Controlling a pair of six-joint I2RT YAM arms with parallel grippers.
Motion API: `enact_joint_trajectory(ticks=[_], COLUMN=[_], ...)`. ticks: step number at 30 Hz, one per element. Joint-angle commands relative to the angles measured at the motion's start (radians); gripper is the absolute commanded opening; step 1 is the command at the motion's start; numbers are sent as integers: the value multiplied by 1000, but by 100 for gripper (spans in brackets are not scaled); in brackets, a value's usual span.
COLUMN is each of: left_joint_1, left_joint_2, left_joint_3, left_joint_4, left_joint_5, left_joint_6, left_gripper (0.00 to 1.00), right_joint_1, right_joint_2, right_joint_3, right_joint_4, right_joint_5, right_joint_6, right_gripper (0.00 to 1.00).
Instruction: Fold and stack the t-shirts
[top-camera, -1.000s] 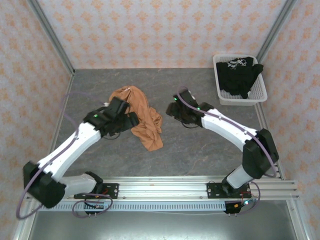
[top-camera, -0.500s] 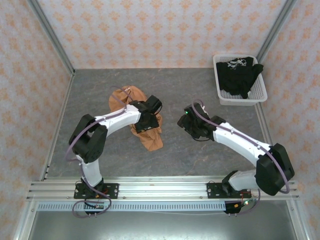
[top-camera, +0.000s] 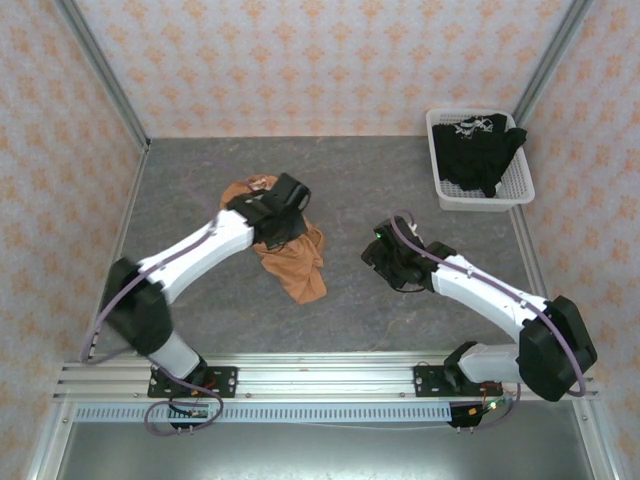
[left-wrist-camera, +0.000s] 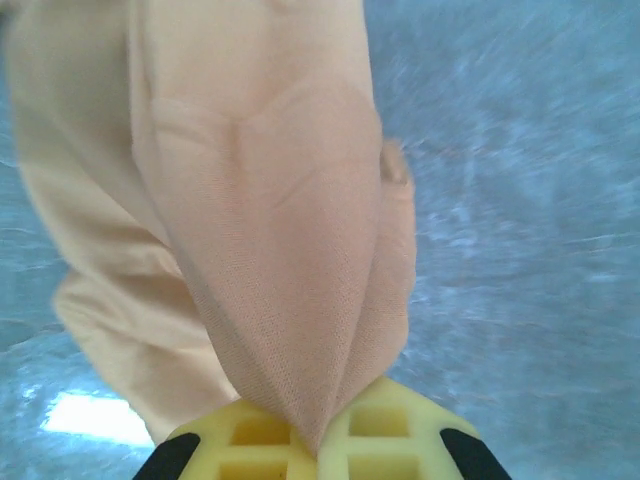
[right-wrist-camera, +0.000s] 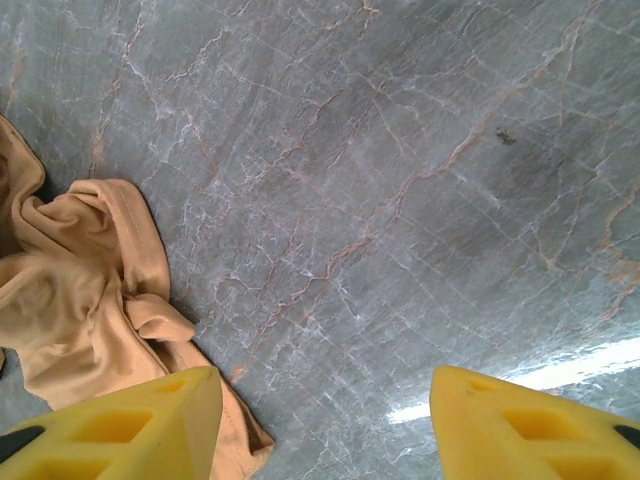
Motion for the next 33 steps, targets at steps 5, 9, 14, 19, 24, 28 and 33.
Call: enact_joint_trajectory(ticks=[5, 9, 14, 19, 24, 28, 33], left_joint_1=[230, 340, 387, 392, 393, 394, 394], left_joint_2=[-392, -524, -622, -689, -704, -711, -711], left_joint_3=[-179, -236, -303, -321, -318, -315, -312], left_joint_4=[-62, -62, -107, -136, -163, -175, -180], left_joint_5=[-13, 29, 63, 50, 57, 58, 69], left_joint_6=[-15, 32, 41, 38, 52, 64, 77], left_gripper=[0, 0, 0, 0, 0, 0, 0], right_joint_1=[68, 119, 183, 244, 281, 323, 355], right_joint_2=[153, 270, 379, 378, 304, 302, 359], right_joint_3=[92, 129, 168, 180, 88, 46, 48], right_joint_4=[95, 191, 299, 122, 86, 100, 142], right_joint_5=[-59, -112, -160, -196, -246, -265, -243], right_joint_6=[57, 187, 413, 524, 545, 559, 591], right_gripper=[56, 55, 55, 57, 60, 60, 57])
